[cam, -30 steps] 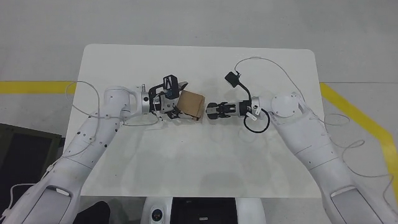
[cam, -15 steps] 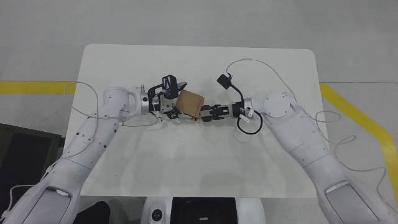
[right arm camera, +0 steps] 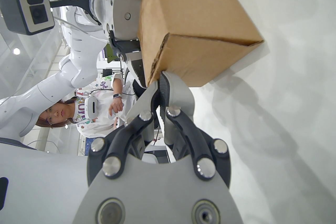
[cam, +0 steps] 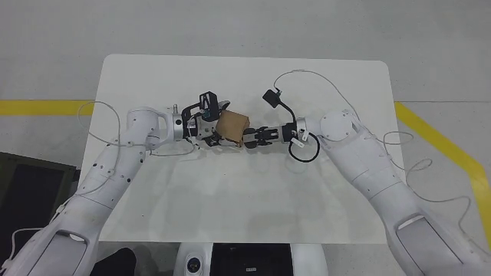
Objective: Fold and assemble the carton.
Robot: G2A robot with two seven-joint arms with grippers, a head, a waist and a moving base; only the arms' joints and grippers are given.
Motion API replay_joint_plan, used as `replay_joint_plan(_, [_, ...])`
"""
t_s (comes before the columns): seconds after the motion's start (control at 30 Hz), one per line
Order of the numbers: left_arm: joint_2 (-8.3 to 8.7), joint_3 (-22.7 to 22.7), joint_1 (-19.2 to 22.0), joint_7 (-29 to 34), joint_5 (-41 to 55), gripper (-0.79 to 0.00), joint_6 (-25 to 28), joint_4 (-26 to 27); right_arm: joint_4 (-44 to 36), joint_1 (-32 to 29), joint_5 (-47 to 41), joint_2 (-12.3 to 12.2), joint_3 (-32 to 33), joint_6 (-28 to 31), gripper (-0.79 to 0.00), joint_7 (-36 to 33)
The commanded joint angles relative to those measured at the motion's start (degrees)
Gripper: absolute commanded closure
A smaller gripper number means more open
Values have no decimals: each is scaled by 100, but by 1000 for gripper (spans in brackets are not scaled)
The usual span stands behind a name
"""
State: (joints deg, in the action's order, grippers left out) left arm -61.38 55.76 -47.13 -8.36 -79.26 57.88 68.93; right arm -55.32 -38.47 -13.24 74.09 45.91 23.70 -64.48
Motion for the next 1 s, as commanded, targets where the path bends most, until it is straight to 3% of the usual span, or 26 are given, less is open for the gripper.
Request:
replay_joint_plan(0.0, [0,2,1,9,7,-785,2,1,34,20,-11,13,-12,18,0,-20])
replay_joint_plan(0.27, [3,-13,1,5,18,-785,13,29,115,78,-38,65,-54,73,0,-32])
replay_joint_plan(0.47, [45,62,-9,-32,44,-785,13,47,120,27,73,-47,223,121,0,6])
replay_joint_plan(0.67, [196,219,-97,-69,332,-785,13,54,-178,-248,236,-259,700,266,0,89])
replay_joint_plan(0.77, [314,326,-114,-14,801,-785,13,36,-446,-423,354,-359,940,672,-18,179])
replay_joint_plan(0.87, [453,434,-120,119,1394,-785,13,84,-635,-570,474,-441,1161,1067,-243,327])
replay_joint_plan(0.9, [501,477,-117,181,1607,-785,13,100,-672,-622,492,-464,1229,1197,-363,383])
replay_joint_plan(0.93, [548,522,-110,256,1824,-785,13,113,-694,-657,553,-489,1301,1316,-711,446])
replay_joint_plan(0.97, [594,568,-99,350,2030,-785,13,122,-708,-692,604,-512,1373,1433,-785,527])
